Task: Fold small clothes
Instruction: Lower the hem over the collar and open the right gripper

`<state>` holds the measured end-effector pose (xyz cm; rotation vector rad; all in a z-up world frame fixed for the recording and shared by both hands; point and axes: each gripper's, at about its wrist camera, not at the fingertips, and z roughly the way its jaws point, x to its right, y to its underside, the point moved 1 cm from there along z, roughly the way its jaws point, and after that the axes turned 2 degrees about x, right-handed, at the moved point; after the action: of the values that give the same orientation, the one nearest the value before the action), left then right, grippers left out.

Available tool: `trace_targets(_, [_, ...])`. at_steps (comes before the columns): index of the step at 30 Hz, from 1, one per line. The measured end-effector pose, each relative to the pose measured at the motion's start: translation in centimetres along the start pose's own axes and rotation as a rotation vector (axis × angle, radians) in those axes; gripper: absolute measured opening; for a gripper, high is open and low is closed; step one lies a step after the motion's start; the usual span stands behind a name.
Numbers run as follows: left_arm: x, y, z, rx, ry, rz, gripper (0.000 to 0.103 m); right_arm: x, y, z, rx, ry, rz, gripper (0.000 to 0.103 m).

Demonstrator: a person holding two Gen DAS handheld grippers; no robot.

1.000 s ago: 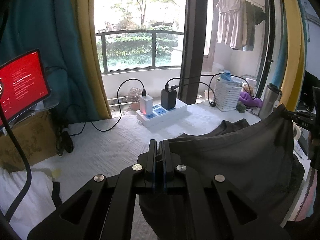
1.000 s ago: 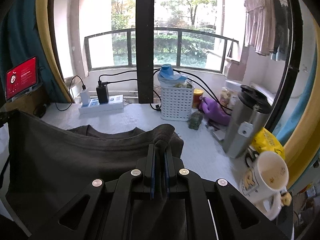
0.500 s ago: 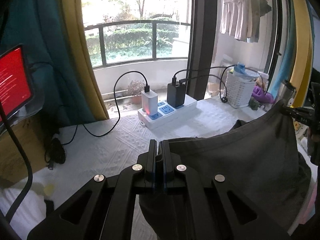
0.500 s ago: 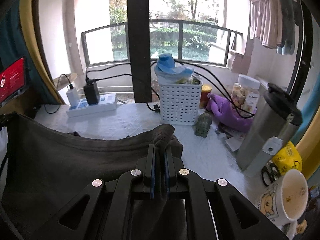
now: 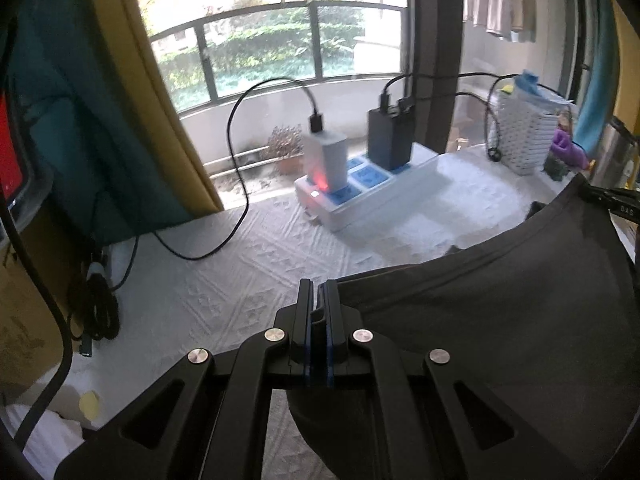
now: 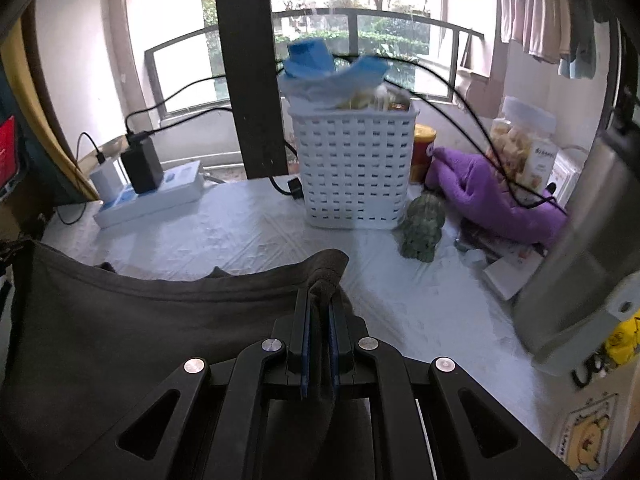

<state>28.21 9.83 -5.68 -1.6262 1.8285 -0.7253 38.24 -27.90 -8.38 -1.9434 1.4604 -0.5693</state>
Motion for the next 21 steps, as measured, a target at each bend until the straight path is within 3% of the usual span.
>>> trace_targets(8, [-0.5, 1.6, 3.0, -0.065, -0.059, -0.001, 0.004, 0.3, 0.0, 2.1, -0.044, -0.005, 0.024, 0.008])
trace_targets(10, [-0.7, 2.1, 3.8, -0.091, -0.08, -0.003, 0.004, 0.3, 0.0, 1.5, -0.039, 0.007, 0.023, 0.018])
trace_targets(14, [-1.4, 2.7, 4.1, -0.105, -0.085, -0.02, 0.004, 1.2, 0.0, -1.0, 0.002, 0.046, 0.035, 0.065])
trace_targets(21, [-1.4, 2.5, 3.6, -0.11, -0.087, -0.034, 0.005, 3.5, 1.6, -2.1, -0.017, 0.078, 0.048, 0.065])
